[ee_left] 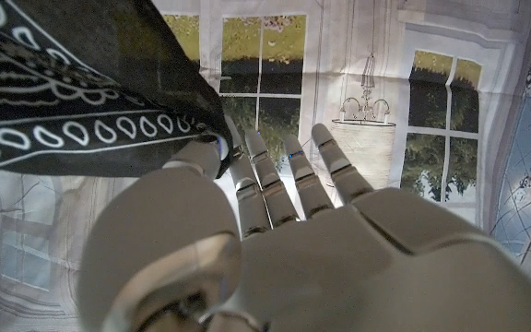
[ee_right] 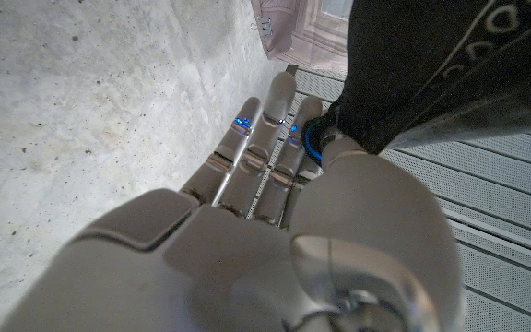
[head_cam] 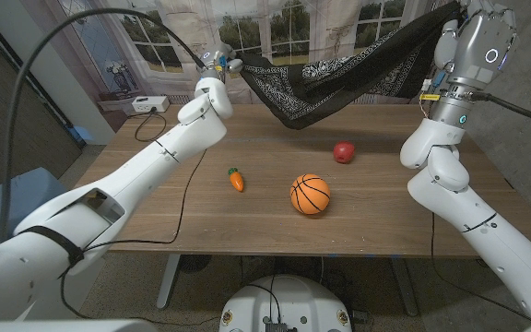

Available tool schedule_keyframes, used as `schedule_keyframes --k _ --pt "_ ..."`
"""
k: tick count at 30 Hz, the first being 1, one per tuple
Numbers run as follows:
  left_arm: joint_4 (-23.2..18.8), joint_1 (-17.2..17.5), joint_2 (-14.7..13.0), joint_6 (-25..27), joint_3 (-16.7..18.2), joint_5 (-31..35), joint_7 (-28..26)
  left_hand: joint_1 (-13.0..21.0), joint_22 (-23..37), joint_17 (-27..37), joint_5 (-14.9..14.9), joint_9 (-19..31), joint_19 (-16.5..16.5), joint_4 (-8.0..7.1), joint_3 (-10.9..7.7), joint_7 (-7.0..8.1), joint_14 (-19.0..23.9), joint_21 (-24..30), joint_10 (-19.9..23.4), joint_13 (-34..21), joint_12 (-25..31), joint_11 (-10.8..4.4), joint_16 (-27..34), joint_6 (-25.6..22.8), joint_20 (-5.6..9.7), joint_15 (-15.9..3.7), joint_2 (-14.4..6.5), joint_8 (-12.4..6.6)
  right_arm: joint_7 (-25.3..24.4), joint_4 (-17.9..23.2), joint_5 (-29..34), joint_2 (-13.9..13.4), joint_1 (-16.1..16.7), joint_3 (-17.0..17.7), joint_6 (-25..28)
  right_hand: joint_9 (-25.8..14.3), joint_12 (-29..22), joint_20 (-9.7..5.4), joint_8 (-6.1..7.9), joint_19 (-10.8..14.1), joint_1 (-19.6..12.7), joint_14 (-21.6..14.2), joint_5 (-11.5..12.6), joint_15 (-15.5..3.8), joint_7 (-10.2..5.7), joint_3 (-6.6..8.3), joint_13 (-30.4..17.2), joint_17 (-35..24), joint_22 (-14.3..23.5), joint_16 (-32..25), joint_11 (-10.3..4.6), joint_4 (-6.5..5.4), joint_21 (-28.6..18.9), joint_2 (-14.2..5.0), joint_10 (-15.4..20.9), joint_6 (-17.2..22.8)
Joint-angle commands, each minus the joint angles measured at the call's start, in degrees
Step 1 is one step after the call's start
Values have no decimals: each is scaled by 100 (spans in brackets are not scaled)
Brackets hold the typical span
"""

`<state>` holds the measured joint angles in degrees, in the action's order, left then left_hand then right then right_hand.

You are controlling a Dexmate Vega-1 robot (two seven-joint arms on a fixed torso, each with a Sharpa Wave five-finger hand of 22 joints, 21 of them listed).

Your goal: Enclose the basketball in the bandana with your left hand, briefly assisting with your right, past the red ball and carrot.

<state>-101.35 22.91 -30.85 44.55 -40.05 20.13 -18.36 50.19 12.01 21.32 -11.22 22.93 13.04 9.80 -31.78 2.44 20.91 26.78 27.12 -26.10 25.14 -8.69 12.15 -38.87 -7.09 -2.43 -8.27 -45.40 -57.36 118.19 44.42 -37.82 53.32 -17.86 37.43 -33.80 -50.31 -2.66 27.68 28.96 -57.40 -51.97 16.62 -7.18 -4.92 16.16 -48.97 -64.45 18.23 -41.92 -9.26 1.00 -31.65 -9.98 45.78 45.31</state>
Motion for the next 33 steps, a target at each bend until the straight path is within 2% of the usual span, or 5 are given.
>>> schedule_keyframes --k 1,11,18,24,33 --pt "252 405 -483 -1878 775 -1655 899 -108 -19 -148 2 -410 -412 -48 166 -54 -444 -104 -586 136 -343 173 -89 1193 -105 4 229 216 402 12 510 -77 -373 -265 57 -1 15 -193 592 -45 -36 -57 36 -560 -100 10 -29 -52 27 47 -131 -43 -69 12 -7 60" --pt "616 -194 -880 -2502 48 -1488 2304 -983 -31 -668 103 -1233 -1803 -183 547 829 -2009 -725 -2152 455 -1122 634 -132 3107 -512 636 784 2159 1346 -68 1195 -145 -1080 -791 219 0 25 -203 612 -63 -36 -64 48 -559 -113 -1 -37 -110 27 75 -133 -57 -101 18 -6 46" --pt "602 -431 -964 -2337 -359 -1025 2840 -1069 -74 -824 -67 -1228 -1625 -116 861 992 -2241 -755 -2527 550 -1239 751 -129 3302 -492 810 1233 2514 1784 -168 1377 65 -1450 -959 358 9 23 -211 629 -70 -33 -71 56 -558 -98 -9 -52 -150 27 95 -135 -71 -127 19 0 54" --pt "1948 669 128 -4300 1465 -3989 2526 -1677 -69 -890 -75 -1205 -1631 -644 1111 674 -2081 -882 -2173 691 -1084 838 0 2464 -499 743 779 2556 2043 -425 1695 160 -1834 -1159 449 16 26 -208 641 -85 -34 -78 63 -559 -106 -14 -55 -181 26 109 -134 -79 -142 20 8 60" --pt "1069 215 -649 -3545 450 -2161 2249 -1476 -22 -969 59 -1178 -1659 -429 942 793 -1918 -928 -1936 744 -981 774 15 1866 -505 666 461 2541 2351 -557 2104 323 -2205 -1355 662 31 26 -202 656 -96 -43 -90 75 -561 -111 -20 -67 -232 24 130 -144 -86 -173 22 23 65"
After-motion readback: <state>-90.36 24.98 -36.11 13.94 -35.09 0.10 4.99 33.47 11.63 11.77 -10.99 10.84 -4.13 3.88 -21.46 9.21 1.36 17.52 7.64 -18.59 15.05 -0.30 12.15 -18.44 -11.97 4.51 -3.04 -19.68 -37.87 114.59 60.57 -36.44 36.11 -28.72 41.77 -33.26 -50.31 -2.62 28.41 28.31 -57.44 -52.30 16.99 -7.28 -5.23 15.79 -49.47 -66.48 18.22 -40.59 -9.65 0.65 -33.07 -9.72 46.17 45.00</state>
